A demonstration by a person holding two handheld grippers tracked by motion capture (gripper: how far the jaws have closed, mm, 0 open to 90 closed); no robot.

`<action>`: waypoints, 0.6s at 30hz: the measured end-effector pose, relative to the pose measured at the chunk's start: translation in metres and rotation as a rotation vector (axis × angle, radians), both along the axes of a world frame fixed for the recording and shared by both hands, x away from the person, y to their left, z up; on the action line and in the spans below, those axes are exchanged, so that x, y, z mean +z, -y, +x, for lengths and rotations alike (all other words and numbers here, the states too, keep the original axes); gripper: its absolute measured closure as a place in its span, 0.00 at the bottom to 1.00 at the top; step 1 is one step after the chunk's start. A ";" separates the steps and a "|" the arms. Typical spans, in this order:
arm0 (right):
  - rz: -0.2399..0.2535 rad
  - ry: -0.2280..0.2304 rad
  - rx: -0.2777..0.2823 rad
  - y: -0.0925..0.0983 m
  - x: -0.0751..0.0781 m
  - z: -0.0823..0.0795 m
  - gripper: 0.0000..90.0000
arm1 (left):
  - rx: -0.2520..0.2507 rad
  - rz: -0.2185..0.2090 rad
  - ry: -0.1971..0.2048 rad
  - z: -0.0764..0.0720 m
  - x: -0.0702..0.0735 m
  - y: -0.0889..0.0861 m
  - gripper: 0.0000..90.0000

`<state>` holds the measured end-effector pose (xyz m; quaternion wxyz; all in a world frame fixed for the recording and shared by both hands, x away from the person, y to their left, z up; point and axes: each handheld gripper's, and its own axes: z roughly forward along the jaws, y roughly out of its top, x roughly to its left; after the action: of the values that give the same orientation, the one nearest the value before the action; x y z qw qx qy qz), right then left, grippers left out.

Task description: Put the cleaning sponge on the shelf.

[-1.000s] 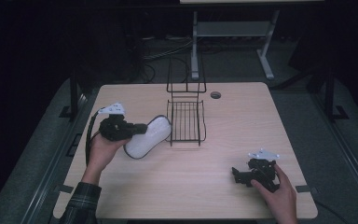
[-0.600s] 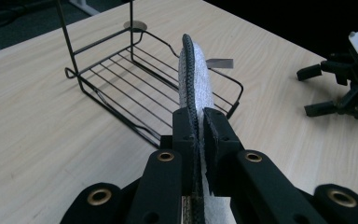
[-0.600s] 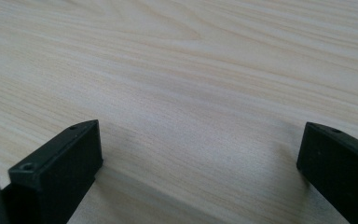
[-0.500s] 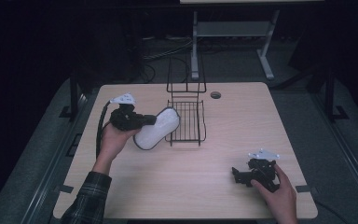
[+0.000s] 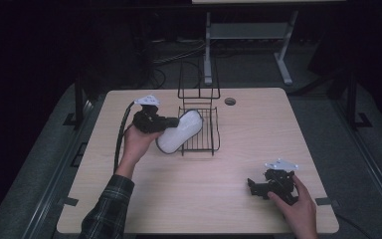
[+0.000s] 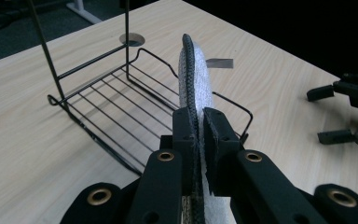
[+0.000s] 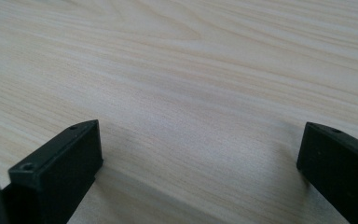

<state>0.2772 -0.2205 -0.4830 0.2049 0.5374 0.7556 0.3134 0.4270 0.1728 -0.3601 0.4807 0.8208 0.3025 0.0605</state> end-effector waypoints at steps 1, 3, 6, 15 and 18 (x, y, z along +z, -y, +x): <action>0.000 0.000 0.000 0.000 0.000 0.000 0.00 | 0.001 -0.002 -0.002 0.002 -0.001 0.002 0.93; 0.000 0.000 0.000 0.000 0.000 0.000 0.00 | -0.001 0.000 -0.001 0.007 -0.002 0.006 0.93; -0.001 0.001 0.002 0.000 0.000 0.000 0.00 | -0.001 0.014 -0.001 0.013 -0.002 0.011 0.93; -0.002 0.002 0.006 0.000 0.000 0.000 0.00 | 0.011 -0.016 -0.022 0.028 -0.010 0.024 0.93; -0.001 0.002 0.007 0.000 0.000 0.000 0.00 | 0.020 -0.016 -0.029 0.034 -0.013 0.029 0.93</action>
<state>0.2772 -0.2204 -0.4830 0.2048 0.5342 0.7576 0.3142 0.4611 0.1439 -0.3731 0.4820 0.8148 0.3181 0.0507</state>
